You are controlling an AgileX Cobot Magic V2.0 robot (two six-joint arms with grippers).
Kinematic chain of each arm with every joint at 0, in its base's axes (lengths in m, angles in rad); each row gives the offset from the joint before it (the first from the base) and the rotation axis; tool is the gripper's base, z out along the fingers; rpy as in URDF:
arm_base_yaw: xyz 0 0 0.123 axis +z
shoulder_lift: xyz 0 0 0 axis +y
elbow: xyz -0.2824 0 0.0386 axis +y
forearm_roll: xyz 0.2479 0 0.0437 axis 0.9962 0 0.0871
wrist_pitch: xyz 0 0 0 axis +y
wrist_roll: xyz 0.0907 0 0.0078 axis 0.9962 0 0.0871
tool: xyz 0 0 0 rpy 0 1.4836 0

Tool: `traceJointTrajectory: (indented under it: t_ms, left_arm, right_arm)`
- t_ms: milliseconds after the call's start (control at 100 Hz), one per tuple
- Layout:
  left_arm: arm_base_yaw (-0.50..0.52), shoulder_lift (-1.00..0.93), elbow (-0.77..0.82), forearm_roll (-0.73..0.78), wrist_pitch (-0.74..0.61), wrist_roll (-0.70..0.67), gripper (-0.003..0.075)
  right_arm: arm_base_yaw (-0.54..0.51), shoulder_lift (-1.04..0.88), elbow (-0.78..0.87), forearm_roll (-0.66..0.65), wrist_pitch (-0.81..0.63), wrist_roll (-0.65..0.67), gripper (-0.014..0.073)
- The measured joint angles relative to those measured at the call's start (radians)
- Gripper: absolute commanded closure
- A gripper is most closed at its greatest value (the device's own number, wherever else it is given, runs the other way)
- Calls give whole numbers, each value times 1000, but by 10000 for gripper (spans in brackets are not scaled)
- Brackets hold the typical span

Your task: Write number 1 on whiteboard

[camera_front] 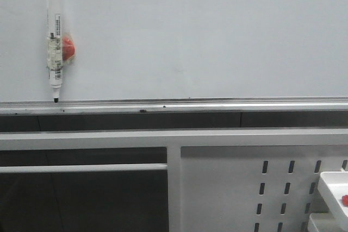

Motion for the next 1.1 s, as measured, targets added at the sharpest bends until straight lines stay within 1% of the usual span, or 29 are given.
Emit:
traceJointTrajectory:
  t_ms: [1100]
  left_arm:
    - [0,0,0,0,0,0,740]
  right_arm:
    - [0,0,0,0,-14,0,652]
